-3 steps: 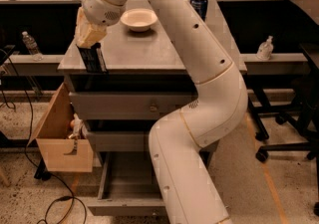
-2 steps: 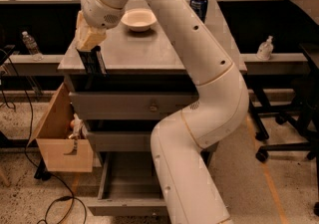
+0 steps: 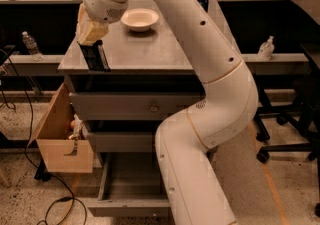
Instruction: Place rxbar blueberry into bottom drawer
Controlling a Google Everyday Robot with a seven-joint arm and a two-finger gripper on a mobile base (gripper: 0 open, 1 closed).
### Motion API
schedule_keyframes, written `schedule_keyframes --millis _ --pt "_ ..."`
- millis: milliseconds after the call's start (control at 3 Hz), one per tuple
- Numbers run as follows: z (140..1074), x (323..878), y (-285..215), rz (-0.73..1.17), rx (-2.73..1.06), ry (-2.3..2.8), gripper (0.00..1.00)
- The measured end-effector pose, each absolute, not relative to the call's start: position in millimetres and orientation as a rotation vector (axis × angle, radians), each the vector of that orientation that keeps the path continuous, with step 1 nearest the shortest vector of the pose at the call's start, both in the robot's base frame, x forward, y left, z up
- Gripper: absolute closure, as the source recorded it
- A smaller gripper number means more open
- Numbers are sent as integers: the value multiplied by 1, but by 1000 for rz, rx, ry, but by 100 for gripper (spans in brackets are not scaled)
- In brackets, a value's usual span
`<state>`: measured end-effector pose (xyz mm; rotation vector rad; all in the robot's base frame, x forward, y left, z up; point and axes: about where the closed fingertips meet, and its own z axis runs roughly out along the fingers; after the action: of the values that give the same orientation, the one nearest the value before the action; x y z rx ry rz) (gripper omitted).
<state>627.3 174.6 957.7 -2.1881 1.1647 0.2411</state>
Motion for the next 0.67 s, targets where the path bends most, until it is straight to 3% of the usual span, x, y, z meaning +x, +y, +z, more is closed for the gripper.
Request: schedule_keyframes --millis 667 --pt "981 653 171 182 -2155 1095 100"
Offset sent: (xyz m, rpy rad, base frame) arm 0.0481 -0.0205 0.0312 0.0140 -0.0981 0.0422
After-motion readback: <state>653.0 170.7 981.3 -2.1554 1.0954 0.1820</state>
